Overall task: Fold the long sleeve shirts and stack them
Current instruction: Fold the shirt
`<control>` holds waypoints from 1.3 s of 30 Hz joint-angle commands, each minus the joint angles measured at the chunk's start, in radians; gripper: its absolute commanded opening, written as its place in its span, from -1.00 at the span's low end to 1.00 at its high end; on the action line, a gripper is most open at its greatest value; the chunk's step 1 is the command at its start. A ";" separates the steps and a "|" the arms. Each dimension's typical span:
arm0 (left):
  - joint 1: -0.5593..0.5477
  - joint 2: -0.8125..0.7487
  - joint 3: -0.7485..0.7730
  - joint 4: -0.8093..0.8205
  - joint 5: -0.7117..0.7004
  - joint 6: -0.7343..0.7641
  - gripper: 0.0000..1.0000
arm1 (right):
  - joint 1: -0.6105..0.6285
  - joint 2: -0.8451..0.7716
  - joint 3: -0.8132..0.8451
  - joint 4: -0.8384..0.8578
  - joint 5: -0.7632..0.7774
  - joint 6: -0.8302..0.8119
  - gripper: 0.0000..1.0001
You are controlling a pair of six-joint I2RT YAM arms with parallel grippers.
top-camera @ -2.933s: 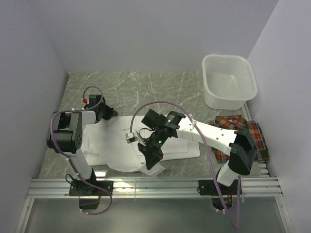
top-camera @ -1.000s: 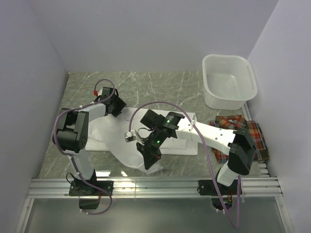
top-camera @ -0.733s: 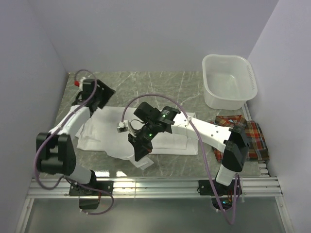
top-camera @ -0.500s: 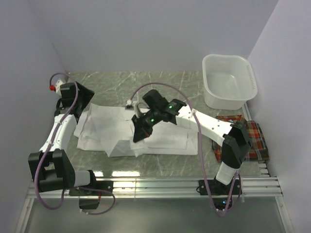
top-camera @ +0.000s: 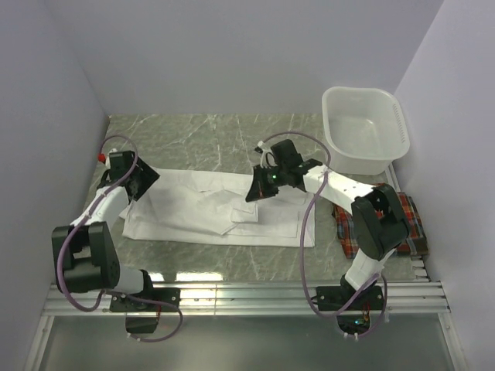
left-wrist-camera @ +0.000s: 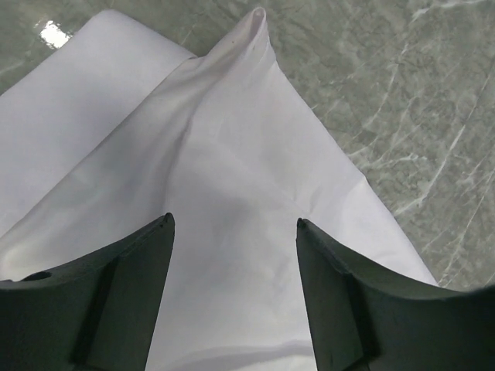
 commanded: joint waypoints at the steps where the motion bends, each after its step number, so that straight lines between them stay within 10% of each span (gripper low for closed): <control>1: -0.002 0.054 0.091 0.010 0.037 0.032 0.40 | -0.054 -0.017 -0.050 0.066 0.039 0.042 -1.00; 14: -0.002 0.327 0.229 0.008 0.025 0.032 0.35 | -0.163 -0.031 -0.138 0.069 0.064 0.052 -1.00; 39: -0.003 0.297 0.203 0.013 -0.038 0.063 0.33 | -0.206 0.056 -0.001 -0.150 0.345 -0.011 -0.75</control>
